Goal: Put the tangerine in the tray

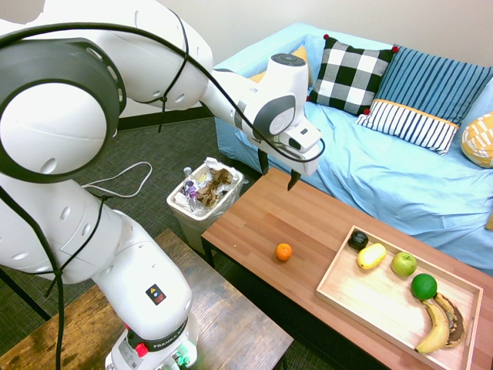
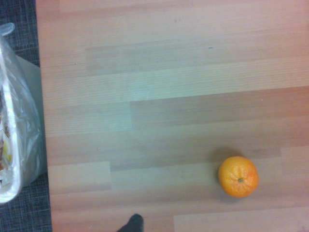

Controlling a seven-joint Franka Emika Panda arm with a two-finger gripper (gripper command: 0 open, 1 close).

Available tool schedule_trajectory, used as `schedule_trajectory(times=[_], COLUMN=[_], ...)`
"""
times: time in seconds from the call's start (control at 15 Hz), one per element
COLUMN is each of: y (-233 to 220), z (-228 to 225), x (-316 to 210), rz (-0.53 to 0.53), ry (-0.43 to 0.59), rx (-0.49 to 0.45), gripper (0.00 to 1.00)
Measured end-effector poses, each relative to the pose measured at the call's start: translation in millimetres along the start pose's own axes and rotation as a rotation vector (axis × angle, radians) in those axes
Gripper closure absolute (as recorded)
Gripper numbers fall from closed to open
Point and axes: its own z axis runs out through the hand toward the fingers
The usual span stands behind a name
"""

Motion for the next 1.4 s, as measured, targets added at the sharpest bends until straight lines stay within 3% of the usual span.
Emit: schedule_trajectory(times=[0.27, 0.67, 1.4], y=[-3.1, 4.9, 40.8], z=[15.5, 124.4, 240.4], x=[14.6, 41.3, 49.6], rz=[-0.007, 0.071, 0.133], ry=[0.009, -0.02, -0.079], rx=[-0.035, -0.106, -0.185], gripper=[0.0, 0.0, 0.0])
